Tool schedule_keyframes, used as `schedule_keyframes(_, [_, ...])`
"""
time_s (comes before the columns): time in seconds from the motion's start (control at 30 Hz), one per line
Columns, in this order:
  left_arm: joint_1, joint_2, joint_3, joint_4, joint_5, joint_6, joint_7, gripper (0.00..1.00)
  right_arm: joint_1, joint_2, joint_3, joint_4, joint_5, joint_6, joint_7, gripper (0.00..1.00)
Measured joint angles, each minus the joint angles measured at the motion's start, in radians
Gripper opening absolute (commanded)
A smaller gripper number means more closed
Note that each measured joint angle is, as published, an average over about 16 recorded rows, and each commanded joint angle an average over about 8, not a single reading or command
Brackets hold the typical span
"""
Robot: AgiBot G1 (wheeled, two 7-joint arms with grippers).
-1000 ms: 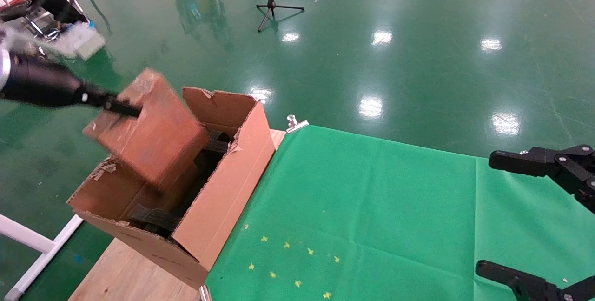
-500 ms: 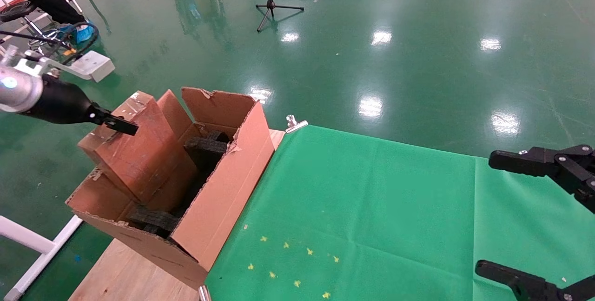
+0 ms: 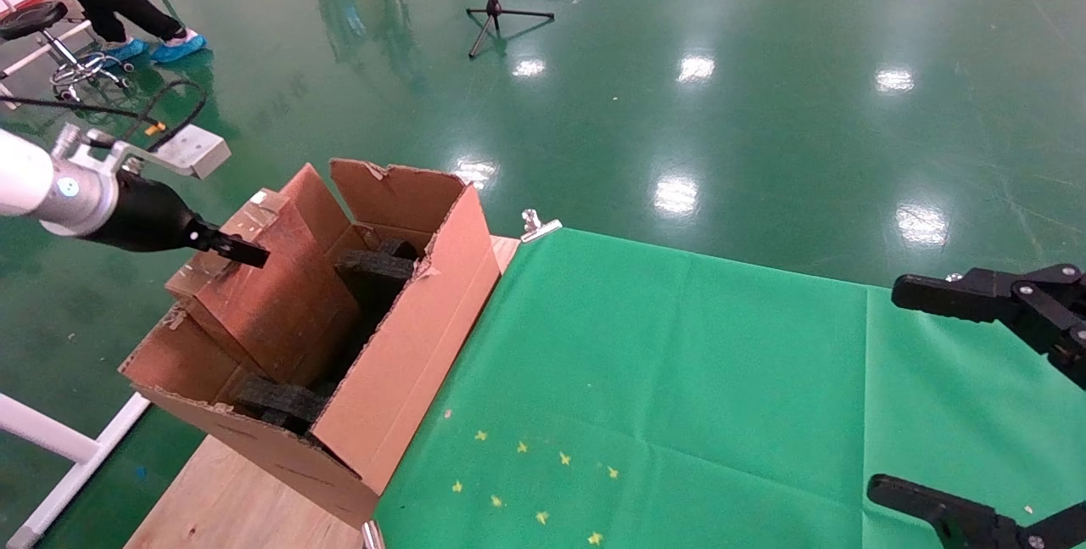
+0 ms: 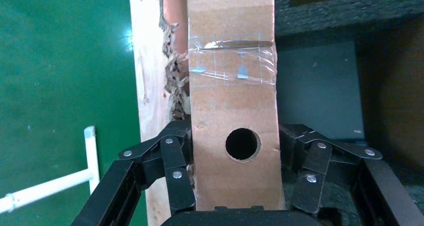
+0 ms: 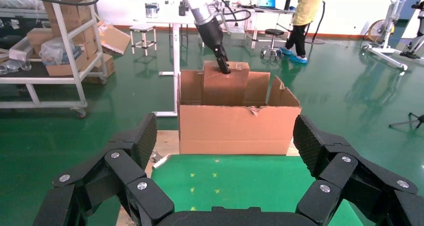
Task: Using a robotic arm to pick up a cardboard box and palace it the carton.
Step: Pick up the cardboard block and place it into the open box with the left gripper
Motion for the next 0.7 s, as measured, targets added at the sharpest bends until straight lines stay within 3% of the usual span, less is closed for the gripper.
schedule_keyframes(0.7, [0.169, 0.048, -0.010, 0.038, -0.015, -0.239, -0.083, 0.00, 0.000, 0.000, -0.001, 0.000, 0.000, 0.000, 0.000, 1.00])
